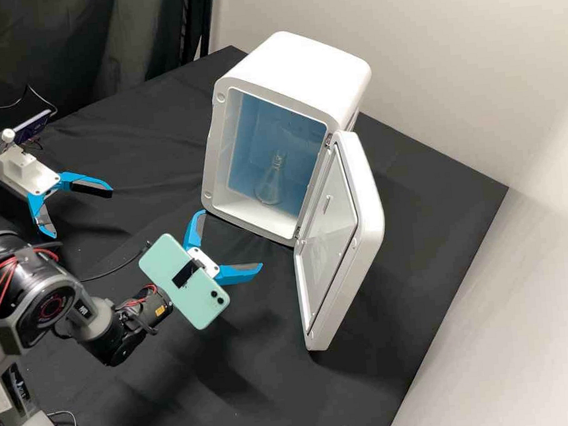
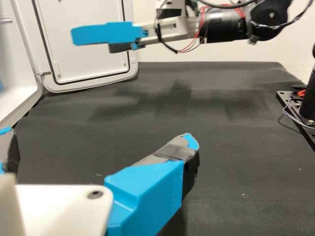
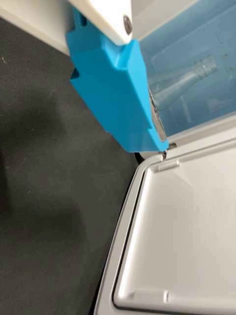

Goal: Place the flask in the incubator

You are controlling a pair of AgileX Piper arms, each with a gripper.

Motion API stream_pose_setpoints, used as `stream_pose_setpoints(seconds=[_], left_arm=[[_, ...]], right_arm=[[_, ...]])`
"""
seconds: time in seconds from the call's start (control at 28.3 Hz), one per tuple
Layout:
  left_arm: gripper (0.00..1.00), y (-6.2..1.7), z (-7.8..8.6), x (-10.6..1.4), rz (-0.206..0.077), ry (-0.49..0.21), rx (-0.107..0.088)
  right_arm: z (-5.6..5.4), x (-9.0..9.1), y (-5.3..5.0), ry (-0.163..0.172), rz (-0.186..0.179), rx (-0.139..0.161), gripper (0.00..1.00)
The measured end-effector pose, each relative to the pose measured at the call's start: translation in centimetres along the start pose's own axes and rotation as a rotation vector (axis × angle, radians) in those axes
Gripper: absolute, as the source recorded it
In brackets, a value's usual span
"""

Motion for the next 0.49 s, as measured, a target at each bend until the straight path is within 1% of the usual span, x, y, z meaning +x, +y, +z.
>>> stream_pose_setpoints(seconds=[0.04,0.11,0.18,0.28,0.42,0.49], left_arm=[[1.00,0.02,-0.1,-0.1,0.002,0.006,-0.001],[1.00,0.16,-0.1,-0.1,0.008,0.009,0.004],[1.00,0.43,-0.1,-0.2,0.020,0.011,0.014],[1.00,0.83,0.1,-0.4,0.037,0.011,0.031],[1.00,1.63,0.4,-0.7,0.072,0.010,0.064],[1.00,2.18,0.7,-1.0,0.098,0.008,0.083]], right_arm=[[0.0,-0.6,0.3,0.000,0.012,0.014,1.00],[-0.1,-1.1,0.4,0.004,0.017,0.028,1.00],[-0.3,-1.5,0.4,0.014,0.010,0.028,1.00],[-0.4,-1.5,0.3,0.022,0.002,0.024,1.00],[-0.4,-1.6,0.3,0.026,0.002,0.022,1.00],[-0.4,-1.6,0.3,0.026,0.002,0.022,1.00]])
